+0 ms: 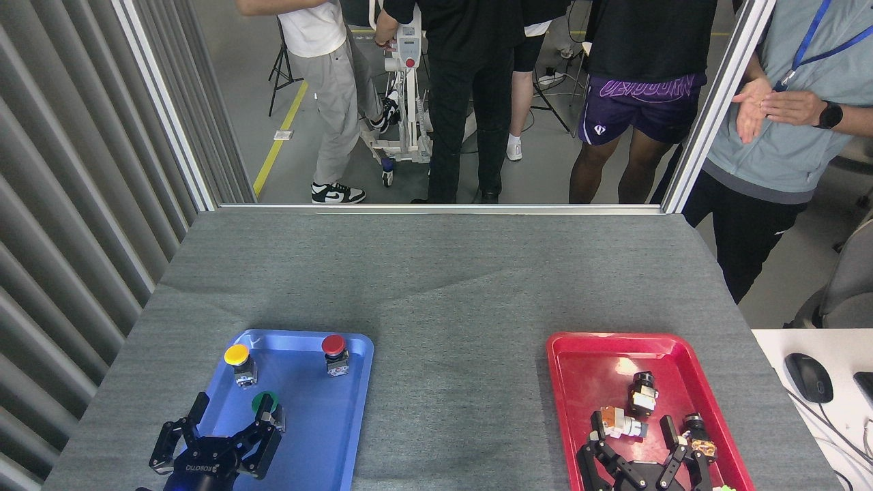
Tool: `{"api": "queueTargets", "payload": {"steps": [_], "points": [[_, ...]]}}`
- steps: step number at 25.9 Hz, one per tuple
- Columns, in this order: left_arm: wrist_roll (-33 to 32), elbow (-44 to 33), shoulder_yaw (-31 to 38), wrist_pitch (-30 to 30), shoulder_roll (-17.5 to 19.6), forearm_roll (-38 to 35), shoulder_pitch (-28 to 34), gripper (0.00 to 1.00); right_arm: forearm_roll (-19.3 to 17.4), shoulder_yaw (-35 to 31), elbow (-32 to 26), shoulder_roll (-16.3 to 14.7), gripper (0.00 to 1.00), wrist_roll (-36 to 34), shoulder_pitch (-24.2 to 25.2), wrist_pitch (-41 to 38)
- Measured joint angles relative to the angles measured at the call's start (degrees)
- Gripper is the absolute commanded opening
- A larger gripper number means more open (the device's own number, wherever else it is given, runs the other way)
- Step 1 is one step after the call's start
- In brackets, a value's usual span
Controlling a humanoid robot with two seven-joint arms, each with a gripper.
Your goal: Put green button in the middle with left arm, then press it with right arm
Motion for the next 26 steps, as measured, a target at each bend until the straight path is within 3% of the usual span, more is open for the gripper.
{"api": "queueTargets", "payload": {"steps": [26], "points": [[0.40, 0.39, -0.09, 0.00, -0.23, -0.44, 0.06, 0.99, 1.18, 0.18, -0.03, 0.01, 1.00, 0.10, -0.11, -0.28]]}}
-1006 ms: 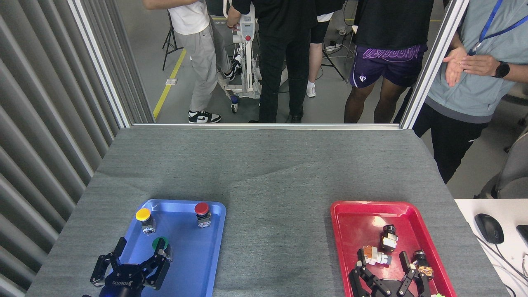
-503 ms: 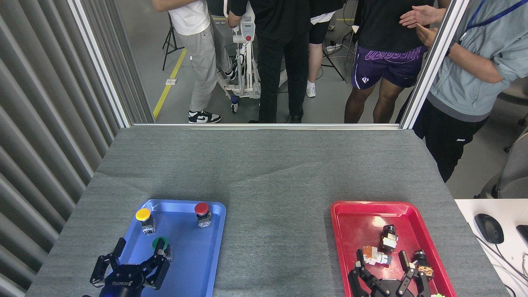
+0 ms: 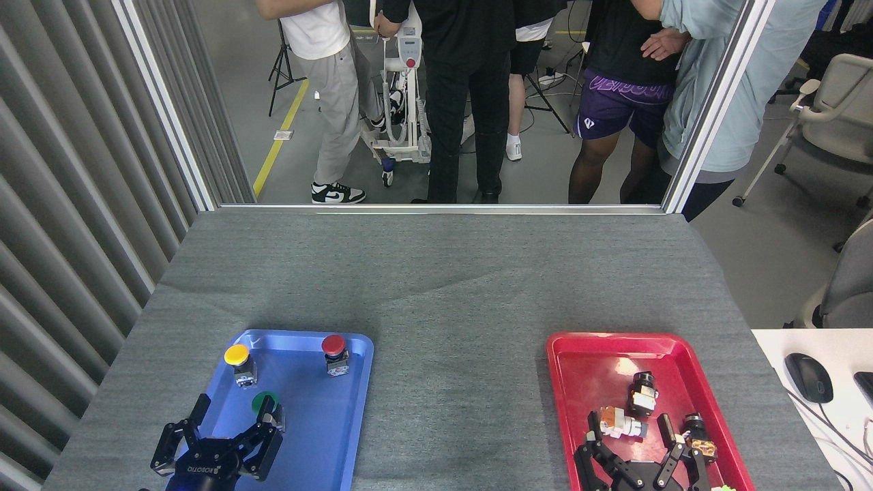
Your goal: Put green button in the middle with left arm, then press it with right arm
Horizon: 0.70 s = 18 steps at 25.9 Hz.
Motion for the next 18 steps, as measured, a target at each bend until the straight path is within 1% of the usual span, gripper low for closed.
{"api": "queueTargets", "payload": {"steps": [18], "points": [[0.00, 0.89, 0.00, -0.01, 0.03, -0.25, -0.67, 0.99, -0.14, 0.05, 0.09, -0.02, 1.00, -0.13, -0.70, 0.16]]}}
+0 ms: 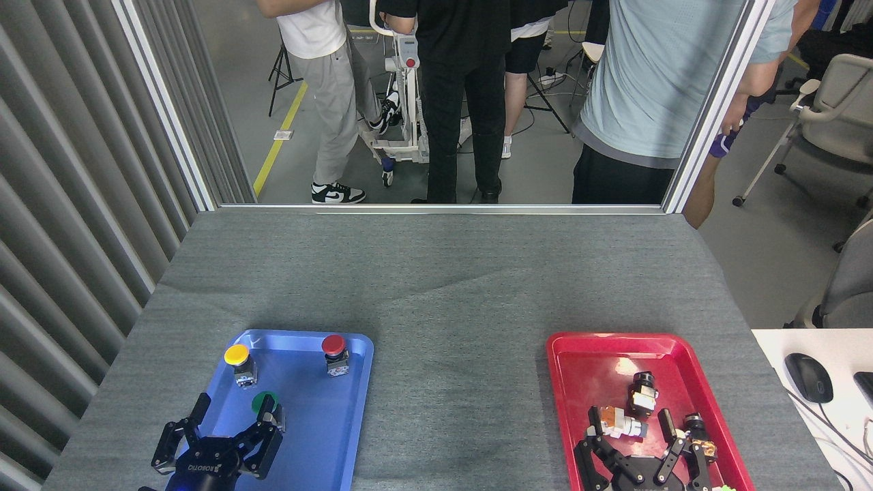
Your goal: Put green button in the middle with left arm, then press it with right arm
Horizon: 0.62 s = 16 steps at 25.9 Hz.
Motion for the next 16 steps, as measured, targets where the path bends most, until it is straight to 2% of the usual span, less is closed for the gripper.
{"api": "queueTargets", "payload": {"steps": [16], "points": [[-0.03, -0.06, -0.03, -0.28, 0.17, -0.03, -0.19, 0.99, 1.14, -0.06, -0.08, 0.24, 1.00, 1.45, -0.03, -0.15]]}}
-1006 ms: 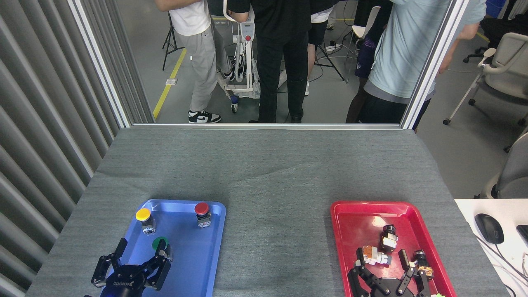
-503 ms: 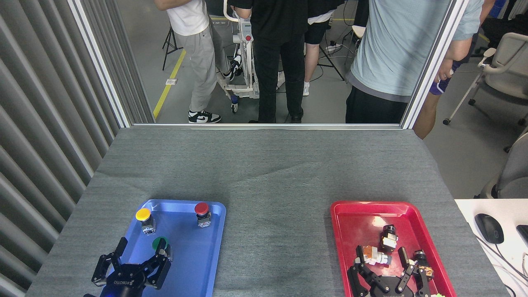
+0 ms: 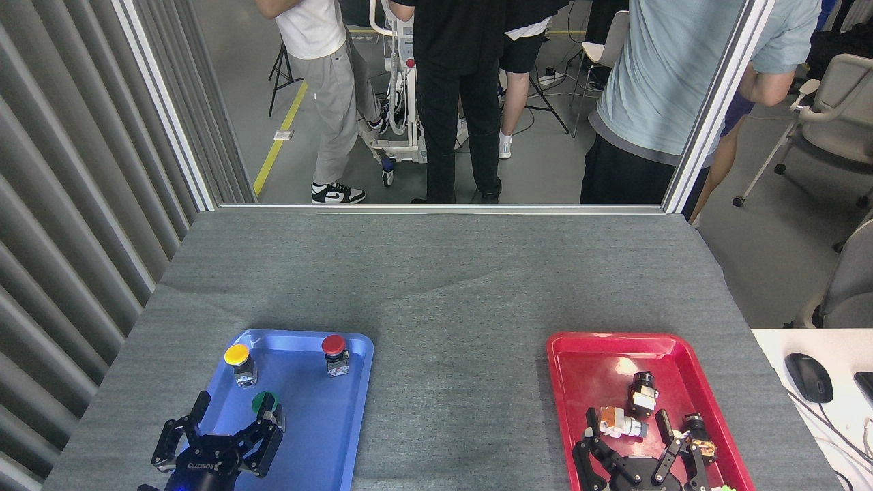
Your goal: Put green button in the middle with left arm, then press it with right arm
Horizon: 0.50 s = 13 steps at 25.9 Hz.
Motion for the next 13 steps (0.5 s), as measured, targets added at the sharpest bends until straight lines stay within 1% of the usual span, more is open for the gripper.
{"api": "queueTargets", "payload": {"steps": [7, 13], "points": [[0.12, -0.13, -0.05, -1.00, 0.04, -0.07, 0.21, 0.99, 0.97, 0.00, -0.11, 0.41, 1.00, 0.93, 0.00, -0.02], [0.22, -0.17, -0.05, -1.04, -0.03, -0.08, 0.48, 0.99, 2.65, 0.00, -0.19, 0.91, 1.00, 1.00, -0.04, 0.12]]}}
